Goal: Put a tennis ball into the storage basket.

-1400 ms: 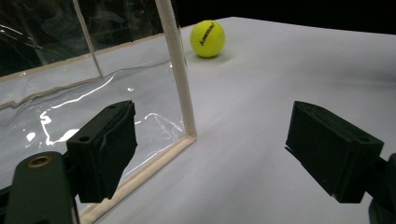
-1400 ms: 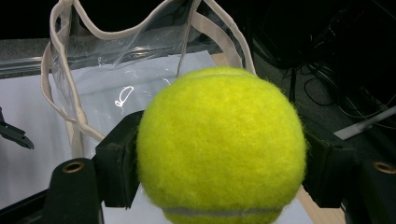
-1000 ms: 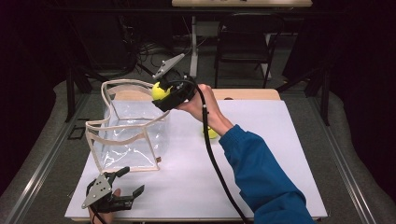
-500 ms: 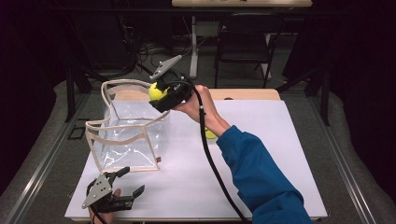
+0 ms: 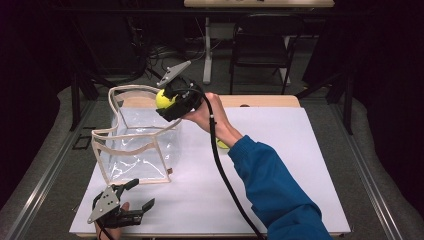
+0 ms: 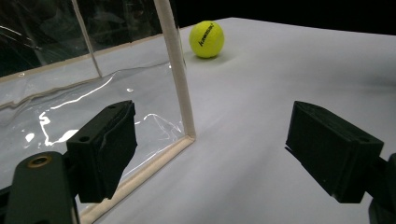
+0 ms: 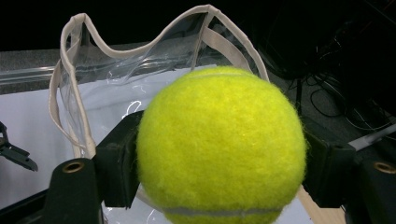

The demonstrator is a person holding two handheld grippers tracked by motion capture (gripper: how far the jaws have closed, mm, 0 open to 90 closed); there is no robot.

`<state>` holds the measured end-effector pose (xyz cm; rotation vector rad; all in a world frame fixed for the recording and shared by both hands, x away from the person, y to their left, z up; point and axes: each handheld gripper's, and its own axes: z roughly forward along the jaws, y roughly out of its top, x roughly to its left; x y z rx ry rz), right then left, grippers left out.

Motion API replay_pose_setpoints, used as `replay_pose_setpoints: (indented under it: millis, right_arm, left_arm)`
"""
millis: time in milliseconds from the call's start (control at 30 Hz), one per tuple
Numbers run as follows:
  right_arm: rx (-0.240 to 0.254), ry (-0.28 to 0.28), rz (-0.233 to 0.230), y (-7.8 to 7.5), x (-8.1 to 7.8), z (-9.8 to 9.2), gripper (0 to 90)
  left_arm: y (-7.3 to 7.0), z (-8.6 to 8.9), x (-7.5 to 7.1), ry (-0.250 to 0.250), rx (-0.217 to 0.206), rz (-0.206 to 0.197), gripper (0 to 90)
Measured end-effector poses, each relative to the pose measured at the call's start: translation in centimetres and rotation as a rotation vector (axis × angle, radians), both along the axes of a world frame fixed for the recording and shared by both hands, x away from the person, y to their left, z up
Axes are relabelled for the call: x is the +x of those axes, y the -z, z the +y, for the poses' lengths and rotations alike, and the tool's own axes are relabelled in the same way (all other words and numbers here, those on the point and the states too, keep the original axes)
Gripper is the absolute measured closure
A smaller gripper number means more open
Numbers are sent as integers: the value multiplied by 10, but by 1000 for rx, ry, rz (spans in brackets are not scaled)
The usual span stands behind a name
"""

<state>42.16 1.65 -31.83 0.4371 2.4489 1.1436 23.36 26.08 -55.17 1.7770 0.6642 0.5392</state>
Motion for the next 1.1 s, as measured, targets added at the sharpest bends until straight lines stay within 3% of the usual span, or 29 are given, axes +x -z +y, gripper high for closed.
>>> replay_pose_setpoints:
  millis: [467, 1100]
  right_arm:
    - [13, -2, 8, 8, 3, 8, 260]
    - [-11, 10, 41, 23, 8, 20, 256]
  left_arm:
    - [0, 1, 0, 6, 0, 3, 158]
    - [0, 0, 0, 3, -5, 2, 158]
